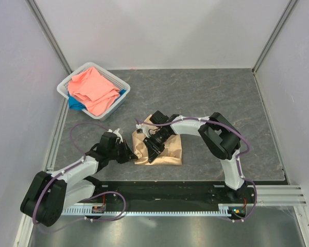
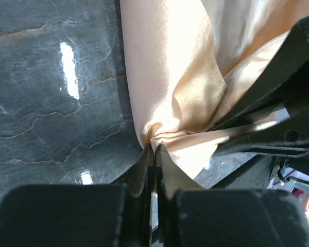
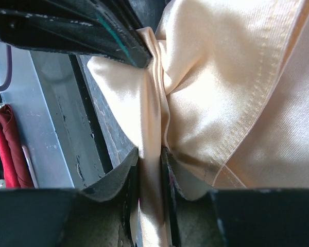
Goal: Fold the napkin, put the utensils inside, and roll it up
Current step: Roll the napkin with the utensil
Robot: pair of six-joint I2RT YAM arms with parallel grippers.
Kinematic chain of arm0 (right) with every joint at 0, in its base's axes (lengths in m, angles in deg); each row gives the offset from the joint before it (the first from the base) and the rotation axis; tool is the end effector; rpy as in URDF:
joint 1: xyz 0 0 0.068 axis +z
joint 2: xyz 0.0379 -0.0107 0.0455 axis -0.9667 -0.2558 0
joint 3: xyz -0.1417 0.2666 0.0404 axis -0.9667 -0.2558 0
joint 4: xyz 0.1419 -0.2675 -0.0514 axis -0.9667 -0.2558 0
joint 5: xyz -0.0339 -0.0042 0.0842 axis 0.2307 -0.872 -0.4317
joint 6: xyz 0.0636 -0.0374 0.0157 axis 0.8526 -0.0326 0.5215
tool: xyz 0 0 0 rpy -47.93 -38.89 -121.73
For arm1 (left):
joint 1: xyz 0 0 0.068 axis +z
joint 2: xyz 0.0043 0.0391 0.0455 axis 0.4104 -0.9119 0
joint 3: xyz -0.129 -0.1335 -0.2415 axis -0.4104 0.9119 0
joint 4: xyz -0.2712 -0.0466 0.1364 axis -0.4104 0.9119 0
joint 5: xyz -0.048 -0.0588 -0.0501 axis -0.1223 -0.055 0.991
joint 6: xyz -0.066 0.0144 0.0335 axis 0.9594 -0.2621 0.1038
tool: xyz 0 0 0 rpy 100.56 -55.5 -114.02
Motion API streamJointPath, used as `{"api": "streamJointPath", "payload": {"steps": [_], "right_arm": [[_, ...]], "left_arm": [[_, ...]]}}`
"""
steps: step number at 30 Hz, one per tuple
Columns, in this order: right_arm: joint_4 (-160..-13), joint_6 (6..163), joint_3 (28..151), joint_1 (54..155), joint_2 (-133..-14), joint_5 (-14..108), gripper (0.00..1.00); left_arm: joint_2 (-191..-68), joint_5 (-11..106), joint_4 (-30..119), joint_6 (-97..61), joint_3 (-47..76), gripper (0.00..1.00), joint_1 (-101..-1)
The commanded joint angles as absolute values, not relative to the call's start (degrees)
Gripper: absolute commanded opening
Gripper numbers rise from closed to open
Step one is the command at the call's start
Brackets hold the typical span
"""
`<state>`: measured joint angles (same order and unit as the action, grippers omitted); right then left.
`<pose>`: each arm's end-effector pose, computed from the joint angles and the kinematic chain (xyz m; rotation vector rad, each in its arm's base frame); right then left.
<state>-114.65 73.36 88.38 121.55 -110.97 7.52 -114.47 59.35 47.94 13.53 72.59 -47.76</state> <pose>0.2768 0.3580 0.1008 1.3784 -2.4698 -1.3028 0.1838 -0.1039 0.1041 -0.2498 2.5416 -0.9220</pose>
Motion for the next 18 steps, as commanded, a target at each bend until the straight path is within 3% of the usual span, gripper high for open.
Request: {"api": "streamJointPath", "payload": {"steps": [1, 7, 14, 18], "right_arm": [[-118.74, 71.35, 87.97, 121.32, -110.21, 19.07, 0.37], [-119.01, 72.41, 87.36, 121.5, -99.5, 24.52, 0.58], [-104.37, 71.88, 72.7, 129.47, -81.41, 46.37, 0.63], [-96.61, 70.91, 64.25, 135.81, -77.07, 57.64, 0.64]], "left_arm": [[-117.67, 59.91, 49.71, 12.6, 69.63, 0.02, -47.52], [-121.36, 61.4, 53.14, 10.23, 66.12, 0.02, -47.43], [-125.32, 65.71, 54.46, 8.65, 63.74, 0.02, -46.03], [-126.9, 67.73, 55.6, 7.06, 61.54, 0.02, -45.33]]}}
